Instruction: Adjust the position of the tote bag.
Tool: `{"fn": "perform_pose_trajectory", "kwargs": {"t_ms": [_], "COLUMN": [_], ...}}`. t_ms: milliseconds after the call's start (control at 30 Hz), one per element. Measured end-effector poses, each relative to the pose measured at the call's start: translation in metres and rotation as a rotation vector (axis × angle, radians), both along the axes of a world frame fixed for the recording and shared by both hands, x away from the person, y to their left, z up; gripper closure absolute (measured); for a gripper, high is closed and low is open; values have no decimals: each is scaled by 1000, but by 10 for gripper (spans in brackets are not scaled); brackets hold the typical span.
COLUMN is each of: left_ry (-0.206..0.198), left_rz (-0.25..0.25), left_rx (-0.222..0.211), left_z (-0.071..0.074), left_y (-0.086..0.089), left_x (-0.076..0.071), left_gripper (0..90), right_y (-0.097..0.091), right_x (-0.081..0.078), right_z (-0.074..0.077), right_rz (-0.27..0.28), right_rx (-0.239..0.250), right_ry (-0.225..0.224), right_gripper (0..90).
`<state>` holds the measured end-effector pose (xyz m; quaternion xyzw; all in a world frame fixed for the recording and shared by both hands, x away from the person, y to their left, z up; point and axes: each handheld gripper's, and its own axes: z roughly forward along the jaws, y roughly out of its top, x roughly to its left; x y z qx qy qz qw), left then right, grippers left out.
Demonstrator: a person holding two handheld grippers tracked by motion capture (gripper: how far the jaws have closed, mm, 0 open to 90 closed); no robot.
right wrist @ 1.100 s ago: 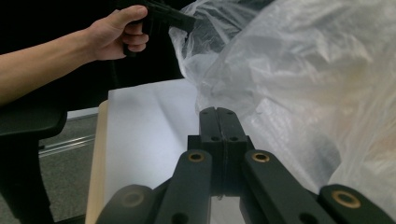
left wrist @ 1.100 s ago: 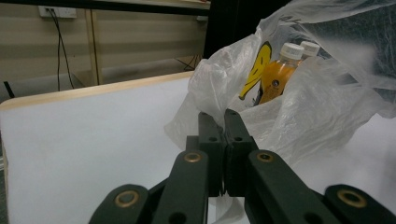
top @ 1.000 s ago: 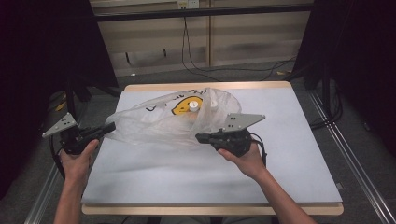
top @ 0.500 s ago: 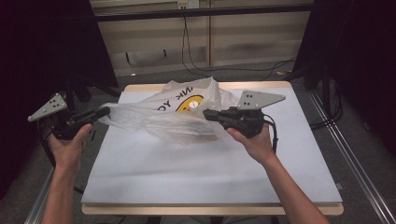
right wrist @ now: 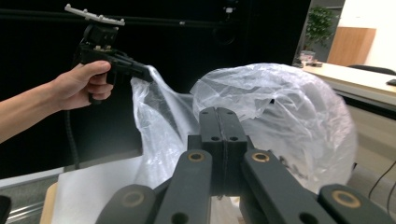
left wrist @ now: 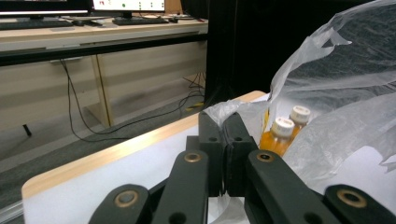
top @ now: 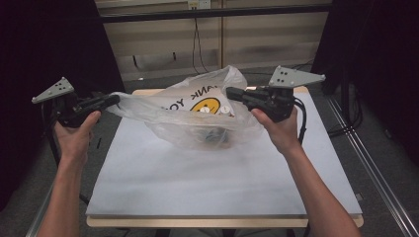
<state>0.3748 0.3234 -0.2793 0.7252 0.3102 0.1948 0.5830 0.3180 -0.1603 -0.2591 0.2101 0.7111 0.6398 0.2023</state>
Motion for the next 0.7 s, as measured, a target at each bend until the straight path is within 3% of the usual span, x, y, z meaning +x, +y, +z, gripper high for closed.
{"fn": "perform_pose_trajectory", "kwargs": {"t_ms": [333,700], "left_ry": [18,25], "left_rz": [-2,8], "left_rx": [17,44], "left_z": [16,29], "left_y": [-8,-18], "left_x": [17,19], "left_gripper": [886,886], "right_y": [-32,-69], "right_x": [17,16], "right_z": [20,47], "right_rz": [-103,-185], "right_rx": [25,79], "right_ry": [-9,-47], "right_gripper": [900,900]}}
